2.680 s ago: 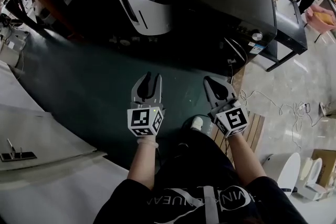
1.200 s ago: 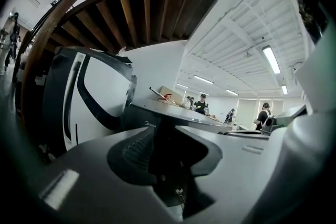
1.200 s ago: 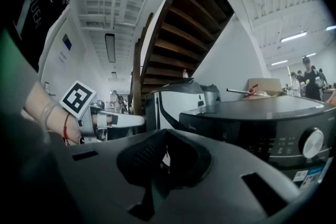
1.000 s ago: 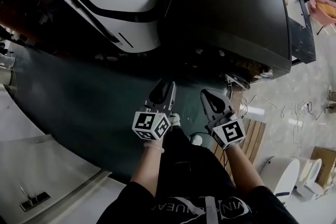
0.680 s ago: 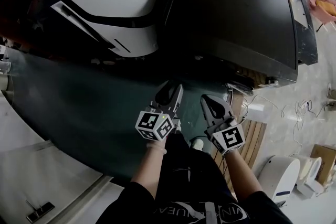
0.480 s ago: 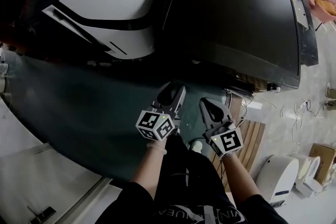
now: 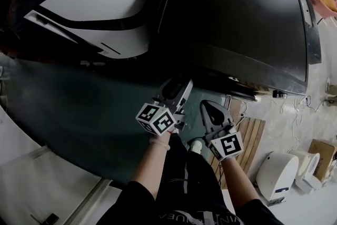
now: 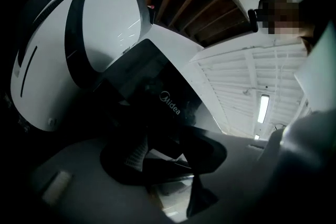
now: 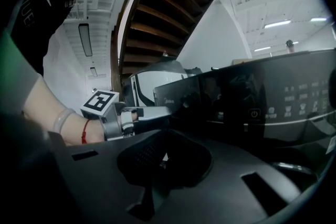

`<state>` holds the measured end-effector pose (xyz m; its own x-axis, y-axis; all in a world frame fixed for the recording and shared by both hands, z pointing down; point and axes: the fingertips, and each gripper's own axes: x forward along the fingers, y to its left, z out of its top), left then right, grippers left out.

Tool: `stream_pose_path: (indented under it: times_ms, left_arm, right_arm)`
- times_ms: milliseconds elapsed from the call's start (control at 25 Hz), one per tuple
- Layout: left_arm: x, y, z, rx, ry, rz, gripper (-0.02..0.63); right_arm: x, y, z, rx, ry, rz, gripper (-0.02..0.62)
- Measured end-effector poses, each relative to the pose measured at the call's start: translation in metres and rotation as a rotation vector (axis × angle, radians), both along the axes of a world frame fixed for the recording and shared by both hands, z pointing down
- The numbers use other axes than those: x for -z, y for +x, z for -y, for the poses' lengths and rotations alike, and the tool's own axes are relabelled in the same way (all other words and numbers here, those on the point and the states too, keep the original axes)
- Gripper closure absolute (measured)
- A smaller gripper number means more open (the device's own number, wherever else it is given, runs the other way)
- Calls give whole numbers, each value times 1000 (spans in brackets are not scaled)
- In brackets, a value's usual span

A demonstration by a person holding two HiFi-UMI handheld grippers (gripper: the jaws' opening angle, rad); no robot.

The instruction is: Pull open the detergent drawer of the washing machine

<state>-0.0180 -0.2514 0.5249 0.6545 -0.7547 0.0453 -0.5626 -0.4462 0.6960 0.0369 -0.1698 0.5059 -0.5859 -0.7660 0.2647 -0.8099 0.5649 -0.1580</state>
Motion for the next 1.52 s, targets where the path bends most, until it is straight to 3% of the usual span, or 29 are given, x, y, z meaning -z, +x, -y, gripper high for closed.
stream_pose_path:
  times_ms: [280,600,760,840,920,1520]
  left_arm:
    - [2,0,13,0,-7,-180,425]
    - [4,5,19,-31,-1,-273,425]
    - [2,5,19,-40,-36,-457,425]
    - [2,-1,21,-4,-30,-566,425]
    - [3,-5,23,21,-12,-622,425]
    - [4,-7,3,-4,-7,-633,456]
  right_arm:
    - [-11,-2,5,-15,-18,9,583]
    - [-14,-5,7,-35,-11,21,583]
    - [-15,-8,6,-49,-17,50,583]
    - [-13,-9,7,-57,-24,52,583]
    - [-11,-10,7,-56,-19,58,583]
    - [-8,-5,-7,-64,-17,34,583]
